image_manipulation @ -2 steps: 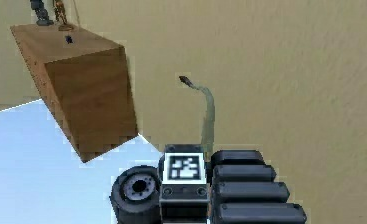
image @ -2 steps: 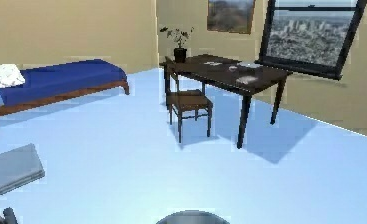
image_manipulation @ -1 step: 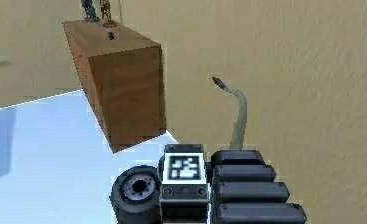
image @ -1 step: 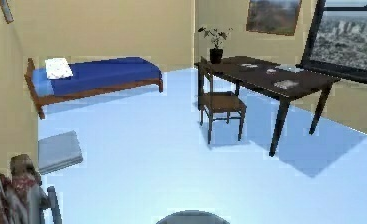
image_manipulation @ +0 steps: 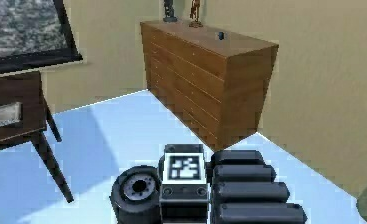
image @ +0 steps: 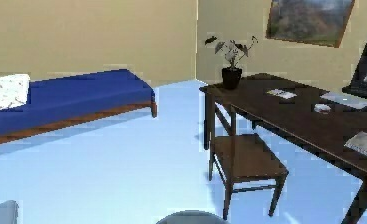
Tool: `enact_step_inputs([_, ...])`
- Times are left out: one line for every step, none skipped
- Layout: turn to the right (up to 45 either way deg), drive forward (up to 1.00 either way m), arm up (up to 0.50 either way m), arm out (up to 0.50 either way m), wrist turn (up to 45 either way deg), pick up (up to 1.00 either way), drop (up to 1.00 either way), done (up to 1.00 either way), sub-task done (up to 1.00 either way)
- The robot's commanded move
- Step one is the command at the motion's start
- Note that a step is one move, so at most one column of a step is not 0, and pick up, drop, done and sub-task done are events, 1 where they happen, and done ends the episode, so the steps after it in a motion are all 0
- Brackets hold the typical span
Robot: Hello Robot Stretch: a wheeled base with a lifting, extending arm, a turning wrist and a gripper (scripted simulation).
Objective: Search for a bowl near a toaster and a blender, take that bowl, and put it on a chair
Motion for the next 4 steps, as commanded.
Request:
enact_step_inputs([0.0, 0.85, 0.0, 0.0, 0.0, 0.0, 0.0, 0.0, 0.0])
enact_step_inputs([-45.0, 0.0, 0.0, 0.0, 0.0, 0.0, 0.0, 0.0, 0.0])
enact_step_inputs([-45.0, 0.0, 0.0, 0.0, 0.0, 0.0, 0.0, 0.0, 0.0])
enact_step_inputs([-45.0, 0.0, 0.0, 0.0, 0.0, 0.0, 0.0, 0.0, 0.0])
